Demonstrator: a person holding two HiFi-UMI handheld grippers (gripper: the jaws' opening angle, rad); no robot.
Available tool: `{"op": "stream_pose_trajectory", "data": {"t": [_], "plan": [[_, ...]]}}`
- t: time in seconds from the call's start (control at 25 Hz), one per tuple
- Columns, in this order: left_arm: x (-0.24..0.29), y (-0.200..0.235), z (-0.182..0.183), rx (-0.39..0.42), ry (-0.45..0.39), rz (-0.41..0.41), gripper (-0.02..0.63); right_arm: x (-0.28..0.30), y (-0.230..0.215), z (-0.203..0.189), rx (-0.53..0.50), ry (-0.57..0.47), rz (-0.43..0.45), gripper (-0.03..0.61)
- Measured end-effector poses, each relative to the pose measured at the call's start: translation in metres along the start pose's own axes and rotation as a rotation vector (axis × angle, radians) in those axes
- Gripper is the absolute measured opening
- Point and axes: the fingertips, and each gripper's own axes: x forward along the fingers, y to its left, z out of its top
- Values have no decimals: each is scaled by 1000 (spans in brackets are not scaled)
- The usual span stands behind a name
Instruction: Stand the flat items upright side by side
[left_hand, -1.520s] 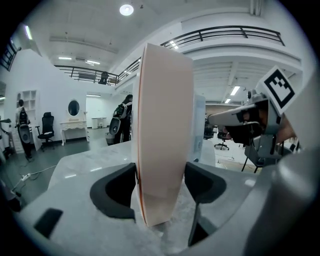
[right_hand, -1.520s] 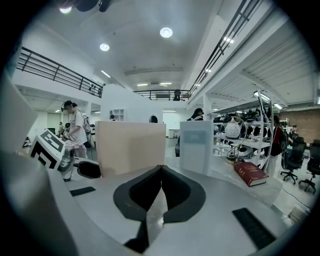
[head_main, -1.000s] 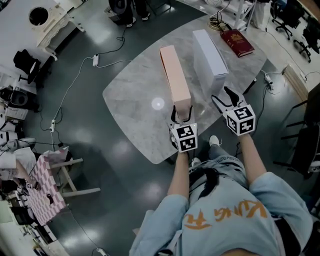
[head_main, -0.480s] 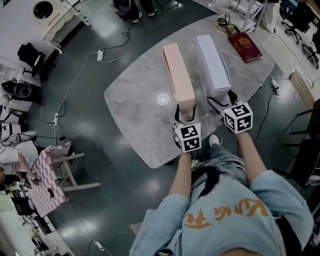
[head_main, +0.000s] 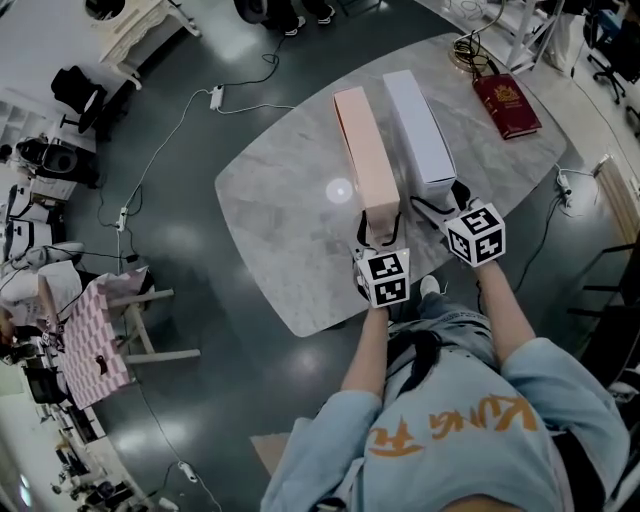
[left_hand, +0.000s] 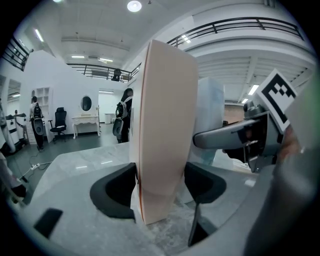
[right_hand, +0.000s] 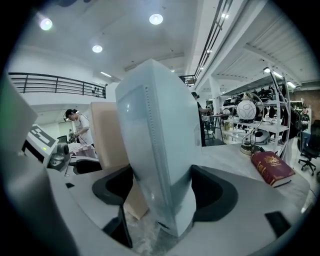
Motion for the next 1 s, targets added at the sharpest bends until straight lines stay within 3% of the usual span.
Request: {"op": "stream_pose_trajectory", "data": {"t": [0.8,1.0], "plan": [[25,-17,10,-97,-45,68,324,23,6,11,-66,23,315,356],[26,-18,18,-134,-71,30,314,25,1,18,-75,22,358,354]]}}
